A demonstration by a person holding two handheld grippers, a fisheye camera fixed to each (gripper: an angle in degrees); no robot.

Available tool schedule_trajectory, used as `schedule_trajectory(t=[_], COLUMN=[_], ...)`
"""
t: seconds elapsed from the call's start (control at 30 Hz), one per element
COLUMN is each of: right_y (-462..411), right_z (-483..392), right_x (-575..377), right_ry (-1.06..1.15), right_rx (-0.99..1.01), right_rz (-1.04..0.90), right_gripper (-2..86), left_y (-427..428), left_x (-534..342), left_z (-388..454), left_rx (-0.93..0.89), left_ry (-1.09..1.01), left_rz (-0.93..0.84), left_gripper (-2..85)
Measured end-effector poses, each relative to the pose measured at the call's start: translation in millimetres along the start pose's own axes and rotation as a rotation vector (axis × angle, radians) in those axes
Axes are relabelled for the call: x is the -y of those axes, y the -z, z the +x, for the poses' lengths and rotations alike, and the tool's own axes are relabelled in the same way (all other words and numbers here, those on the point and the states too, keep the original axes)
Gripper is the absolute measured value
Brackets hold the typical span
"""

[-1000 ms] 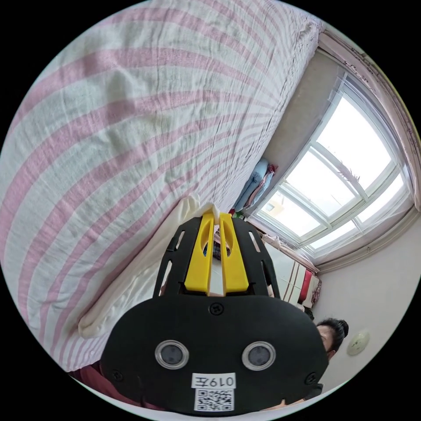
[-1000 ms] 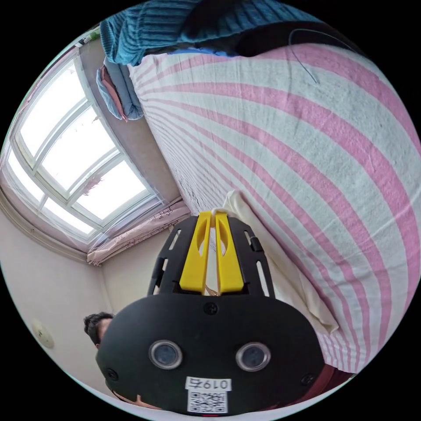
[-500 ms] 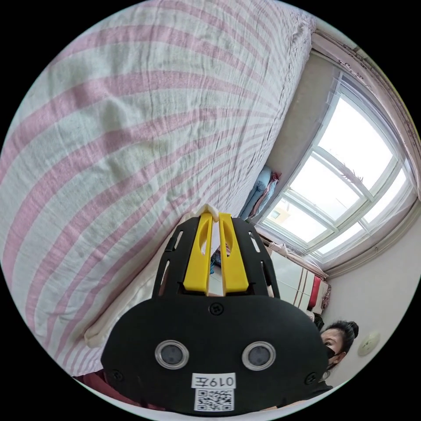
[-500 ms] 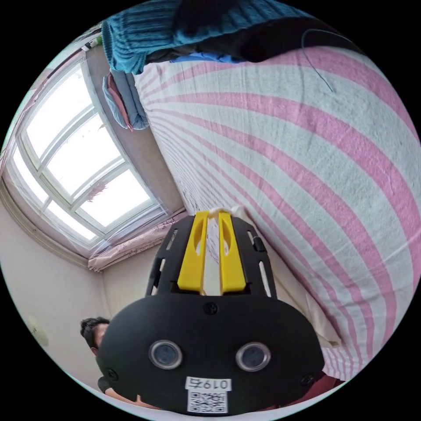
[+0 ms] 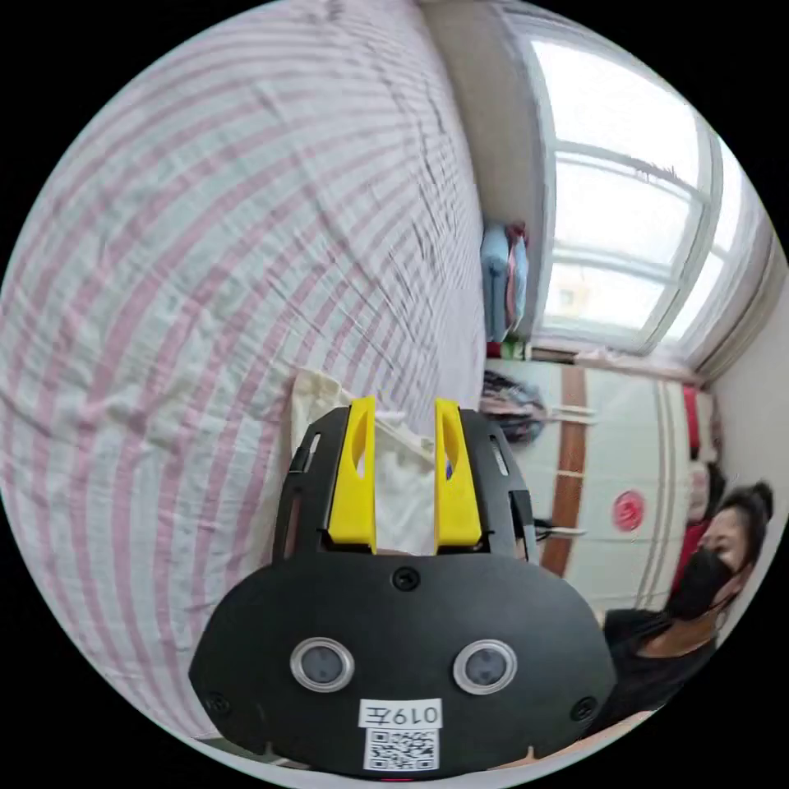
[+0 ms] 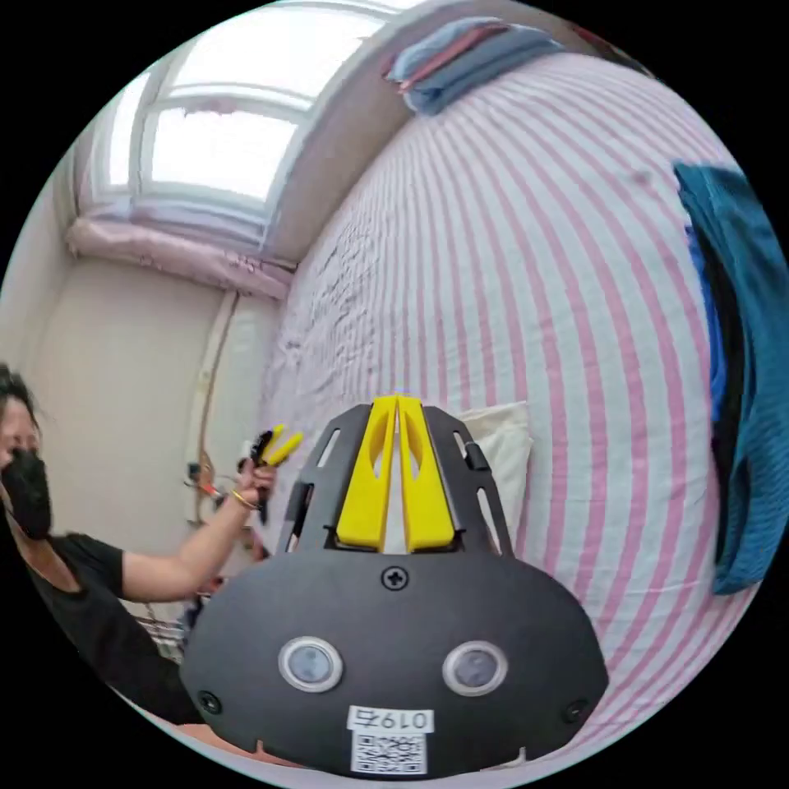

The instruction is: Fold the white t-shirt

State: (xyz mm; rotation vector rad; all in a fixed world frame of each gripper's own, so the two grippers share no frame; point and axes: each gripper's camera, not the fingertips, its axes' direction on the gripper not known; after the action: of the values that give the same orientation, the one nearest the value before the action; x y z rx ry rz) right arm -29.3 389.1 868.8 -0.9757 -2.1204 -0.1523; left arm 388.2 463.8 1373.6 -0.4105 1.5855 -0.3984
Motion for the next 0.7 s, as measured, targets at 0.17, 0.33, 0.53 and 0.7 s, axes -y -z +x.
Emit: schedule_trajectory(t=[0.17, 0.33, 0.53, 0.7], right_y=[-58.9, -129.9, -170.4, -174.9], right_z=[-107.3, -158.6, -169.2, -171.7], right_x=[-25.6, -53.2, -60.3, -58.4], right_ry=[0.629, 0.991, 1.085, 1.071], right_rx=[-0.465, -0.506, -0.516, -0.519], right_rz=[-0.153, -0.337, -0.493, -0.496], right_gripper=[6.2, 7.8, 8.6, 8.2], left_y=[-76.8, -181.9, -244.2, -259.9], left_x=[-56.7, -106.6, -116.5, -118.3], left_z=[135.2, 177.0, 183.6, 184.6], left_rx=[0.636, 0.737, 0.73, 0.72], left_ry=[-0.838, -1.263, -1.34, -1.322], left_rz=[-0.208, -0.463, -0.615, -0.66], left_gripper=[12.2, 13.9, 12.0, 9.5])
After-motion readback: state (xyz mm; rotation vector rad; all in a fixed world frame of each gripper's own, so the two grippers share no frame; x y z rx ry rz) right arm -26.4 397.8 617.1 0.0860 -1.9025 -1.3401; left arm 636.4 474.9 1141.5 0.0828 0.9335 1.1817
